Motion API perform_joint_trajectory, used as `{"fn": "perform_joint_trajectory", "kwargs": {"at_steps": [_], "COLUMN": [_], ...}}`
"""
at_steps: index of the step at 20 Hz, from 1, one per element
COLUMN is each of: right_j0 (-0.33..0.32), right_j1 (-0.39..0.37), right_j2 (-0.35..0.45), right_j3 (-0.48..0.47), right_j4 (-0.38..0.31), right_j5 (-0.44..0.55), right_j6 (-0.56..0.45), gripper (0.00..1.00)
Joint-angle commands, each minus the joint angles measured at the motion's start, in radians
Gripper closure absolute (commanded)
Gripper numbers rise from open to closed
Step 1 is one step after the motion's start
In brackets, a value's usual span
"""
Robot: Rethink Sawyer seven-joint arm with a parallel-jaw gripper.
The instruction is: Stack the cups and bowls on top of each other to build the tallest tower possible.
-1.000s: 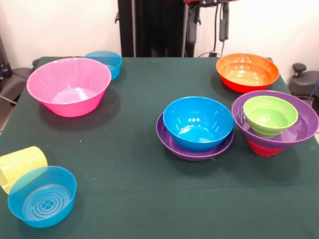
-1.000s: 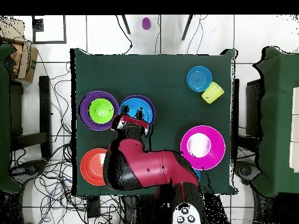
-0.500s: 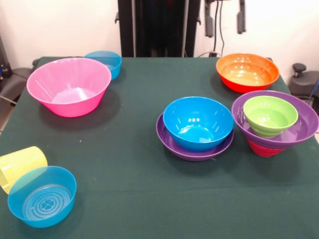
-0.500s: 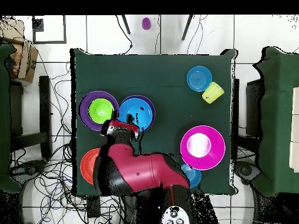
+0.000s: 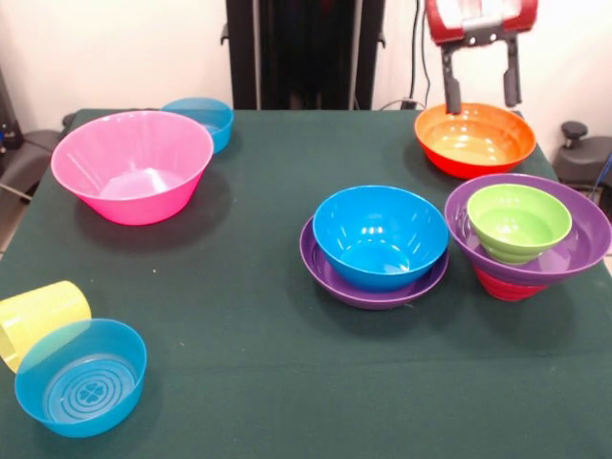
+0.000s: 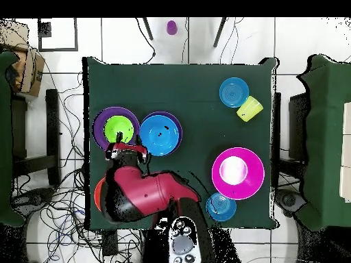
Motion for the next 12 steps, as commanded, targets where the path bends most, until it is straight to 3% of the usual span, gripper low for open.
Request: {"fn": "perform_joint_trajectory", "kwargs": {"at_steps": [1, 12], "right_j0": [-0.11, -0.109], "right_j1": [0.101, 0.134], "right_j2": [0.116, 0.12], "right_j3": [-0.005, -0.054], "right_j4": [-0.153, -0.18], "right_j5": [-0.022, -0.033], "right_j6": [0.006, 0.015], "gripper": [0.0, 0.0]}}
